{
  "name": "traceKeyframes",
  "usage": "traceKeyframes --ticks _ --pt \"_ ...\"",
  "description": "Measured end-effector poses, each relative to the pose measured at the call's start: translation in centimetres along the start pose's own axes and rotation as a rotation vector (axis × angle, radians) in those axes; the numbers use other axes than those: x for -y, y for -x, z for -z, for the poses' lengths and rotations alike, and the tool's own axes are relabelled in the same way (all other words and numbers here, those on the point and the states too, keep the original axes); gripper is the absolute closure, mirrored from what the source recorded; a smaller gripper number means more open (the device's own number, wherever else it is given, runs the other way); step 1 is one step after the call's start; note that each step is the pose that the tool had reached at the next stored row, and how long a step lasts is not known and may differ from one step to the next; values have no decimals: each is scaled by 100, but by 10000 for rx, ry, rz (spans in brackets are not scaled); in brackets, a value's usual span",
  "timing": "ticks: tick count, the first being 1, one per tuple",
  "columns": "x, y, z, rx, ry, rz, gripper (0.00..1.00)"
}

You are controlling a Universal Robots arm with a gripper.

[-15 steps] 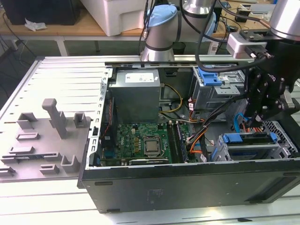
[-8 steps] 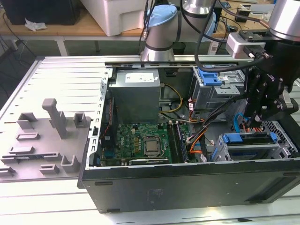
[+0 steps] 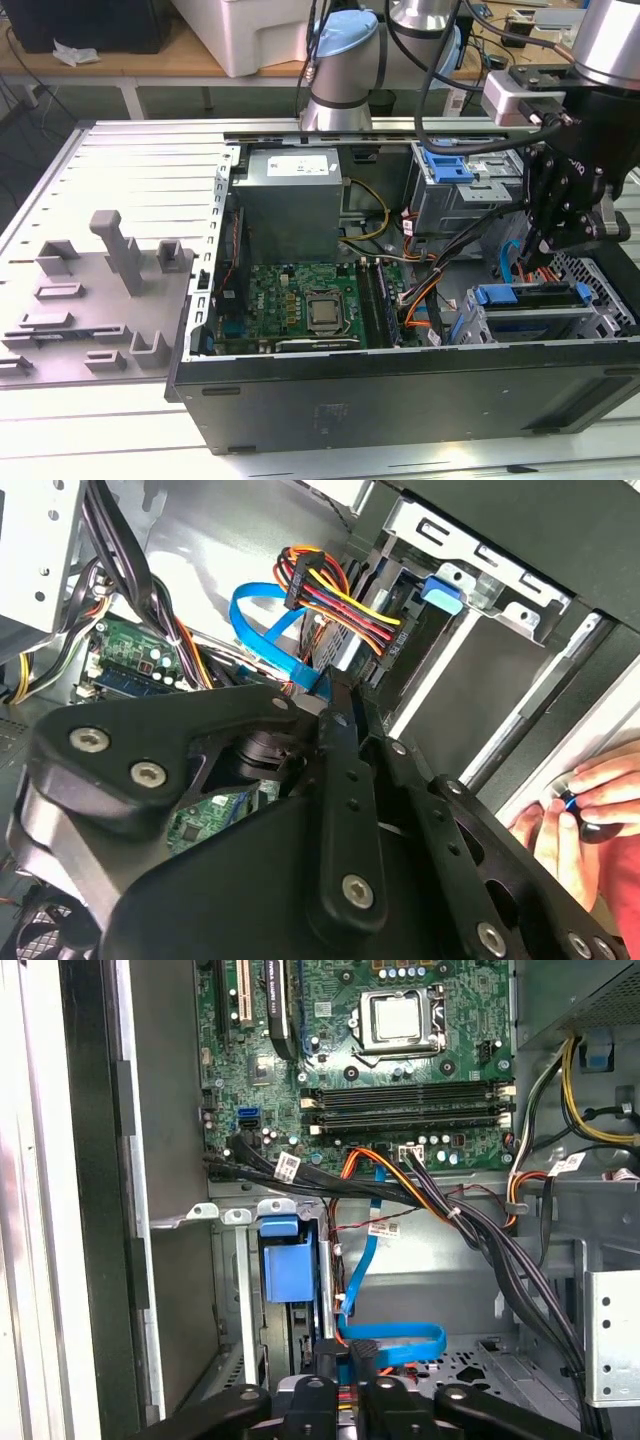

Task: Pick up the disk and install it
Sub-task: 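Insert the second disk wire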

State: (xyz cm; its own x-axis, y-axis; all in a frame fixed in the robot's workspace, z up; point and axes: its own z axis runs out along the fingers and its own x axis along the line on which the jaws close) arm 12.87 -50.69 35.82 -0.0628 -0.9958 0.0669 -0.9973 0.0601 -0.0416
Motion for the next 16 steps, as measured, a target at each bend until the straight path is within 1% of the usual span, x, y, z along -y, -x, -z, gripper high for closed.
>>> traceKeyframes --ticks 10,13,16 --pt "1 0 -3 0 4 -20 84" --pt "15 -1 -4 -3 54 -17 84" --pt "30 -9 -5 -12 136 -2 84"
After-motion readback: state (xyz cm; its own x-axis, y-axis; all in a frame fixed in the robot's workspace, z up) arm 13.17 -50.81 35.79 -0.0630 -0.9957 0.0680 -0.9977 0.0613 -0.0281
